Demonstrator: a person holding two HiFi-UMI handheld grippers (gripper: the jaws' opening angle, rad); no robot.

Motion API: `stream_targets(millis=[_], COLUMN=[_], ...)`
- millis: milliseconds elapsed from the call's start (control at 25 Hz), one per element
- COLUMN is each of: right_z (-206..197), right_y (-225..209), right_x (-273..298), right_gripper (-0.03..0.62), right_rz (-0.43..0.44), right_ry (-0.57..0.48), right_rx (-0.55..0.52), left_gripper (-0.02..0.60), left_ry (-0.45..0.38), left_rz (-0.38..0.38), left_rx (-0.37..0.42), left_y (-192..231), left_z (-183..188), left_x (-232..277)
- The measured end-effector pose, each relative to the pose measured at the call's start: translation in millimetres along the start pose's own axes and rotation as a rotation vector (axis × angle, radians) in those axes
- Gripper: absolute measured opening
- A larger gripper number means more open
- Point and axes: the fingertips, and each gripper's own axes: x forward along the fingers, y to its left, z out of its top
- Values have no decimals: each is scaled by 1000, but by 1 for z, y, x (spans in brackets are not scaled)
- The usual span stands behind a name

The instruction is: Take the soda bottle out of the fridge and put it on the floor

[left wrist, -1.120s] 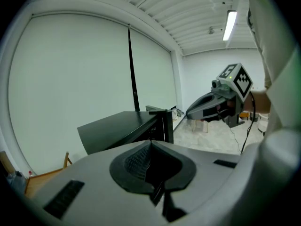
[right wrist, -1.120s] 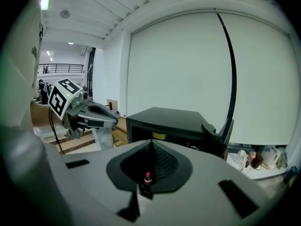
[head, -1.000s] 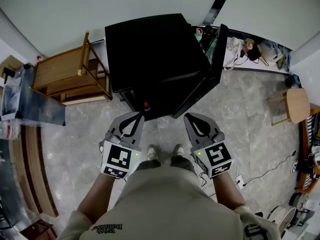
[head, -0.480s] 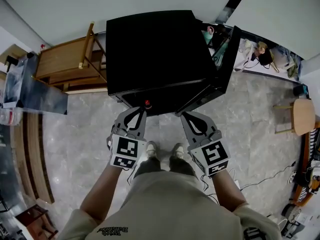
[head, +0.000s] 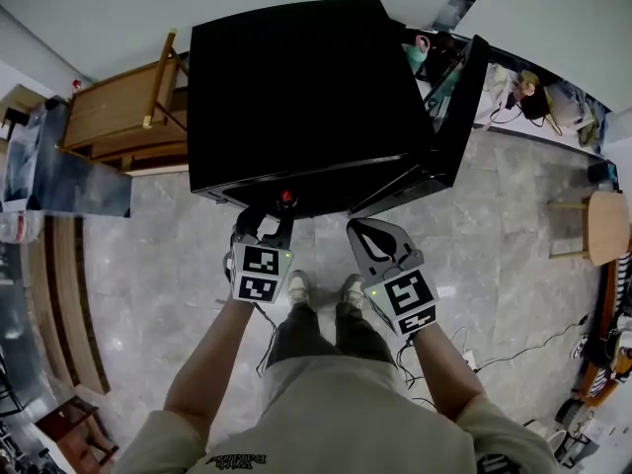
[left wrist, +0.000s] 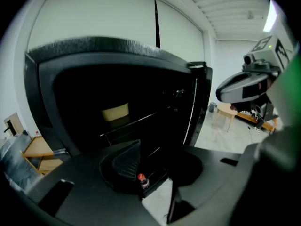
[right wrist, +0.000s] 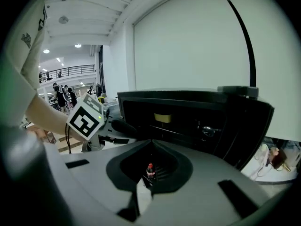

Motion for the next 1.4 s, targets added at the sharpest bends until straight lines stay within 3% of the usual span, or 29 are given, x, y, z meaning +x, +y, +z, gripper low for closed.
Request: stream_targets(millis=[160,520,720,960,1400], right_z=[-18,-57,-82,-113,-150], right_y=[3,-6,-13,-18,-23], right_x=[14,45,63,78,88], right_gripper=[-5,-5,-5,-5,-5], right_rz=[39,31,20,14,17], right_ry=[7,21,36,74,120], right_rx=[-2,33,63,79,113], left_gripper=[151,193,214,221,222], left_ry=[61,122,241,268,294], left_rz=[1,12,-16,45,128], left_rx=[-12,-122,-139,-157,-323], left_y=[0,8,2,13,39], left_z=[-29,-87,-136,-168,-206], left_x=[32,101,137,175,223])
